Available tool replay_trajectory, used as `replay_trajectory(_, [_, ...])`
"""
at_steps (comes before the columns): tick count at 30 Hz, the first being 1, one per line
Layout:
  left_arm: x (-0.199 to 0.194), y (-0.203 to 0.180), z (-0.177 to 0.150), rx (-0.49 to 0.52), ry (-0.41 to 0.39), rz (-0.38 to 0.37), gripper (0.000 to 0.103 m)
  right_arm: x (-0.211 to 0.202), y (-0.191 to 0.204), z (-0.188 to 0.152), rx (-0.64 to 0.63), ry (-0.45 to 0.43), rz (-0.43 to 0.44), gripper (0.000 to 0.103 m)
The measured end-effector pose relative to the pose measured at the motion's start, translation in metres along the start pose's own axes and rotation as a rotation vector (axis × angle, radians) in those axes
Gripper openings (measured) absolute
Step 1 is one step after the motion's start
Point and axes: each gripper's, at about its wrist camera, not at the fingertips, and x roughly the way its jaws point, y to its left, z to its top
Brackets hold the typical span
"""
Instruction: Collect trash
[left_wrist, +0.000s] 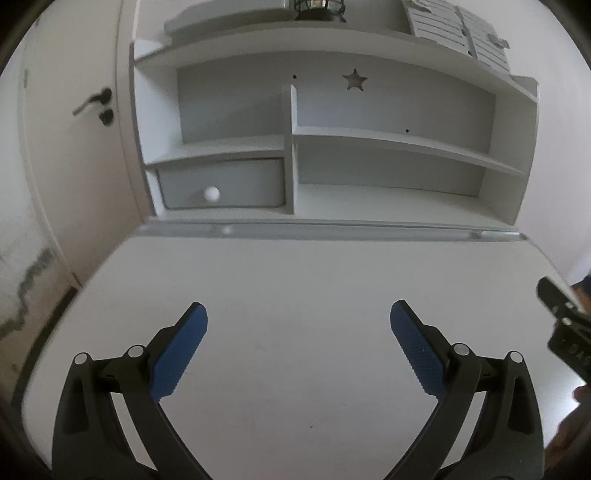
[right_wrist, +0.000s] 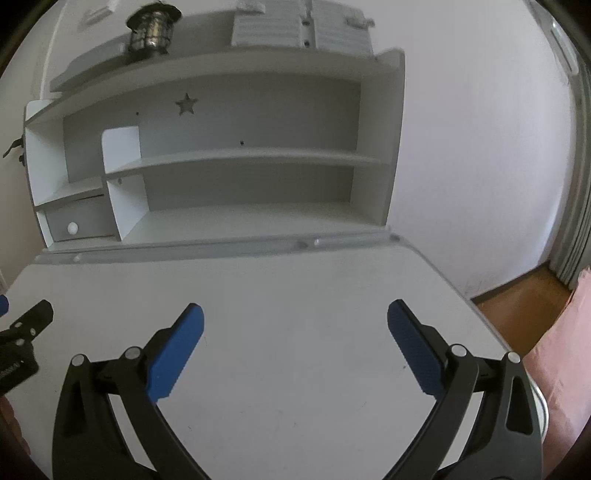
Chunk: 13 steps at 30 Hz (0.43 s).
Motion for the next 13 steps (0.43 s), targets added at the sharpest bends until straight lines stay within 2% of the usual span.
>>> replay_trajectory(4, [0.014,0.002,0.001,-0.033,0.063,-0.057,0.096,0.013,-0.002,0.000,0.023,0.075,0.019,0.096])
replay_trajectory(7, [0.028,-0.004,0.001,0.008,0.122,-0.031,0.096,0.025,-0.001,0.000,0.030,0.133,0.041,0.096])
replay_trajectory(9, [0.038,-0.005,0.001,-0.001,0.171,-0.041,0.096,0.032,-0.002,-0.001,0.045,0.168,0.064,0.096])
replay_trajectory(13, [0.051,-0.008,0.000,0.023,0.226,-0.042,0.096,0.037,0.005,-0.001,0.013,0.191,0.065,0.096])
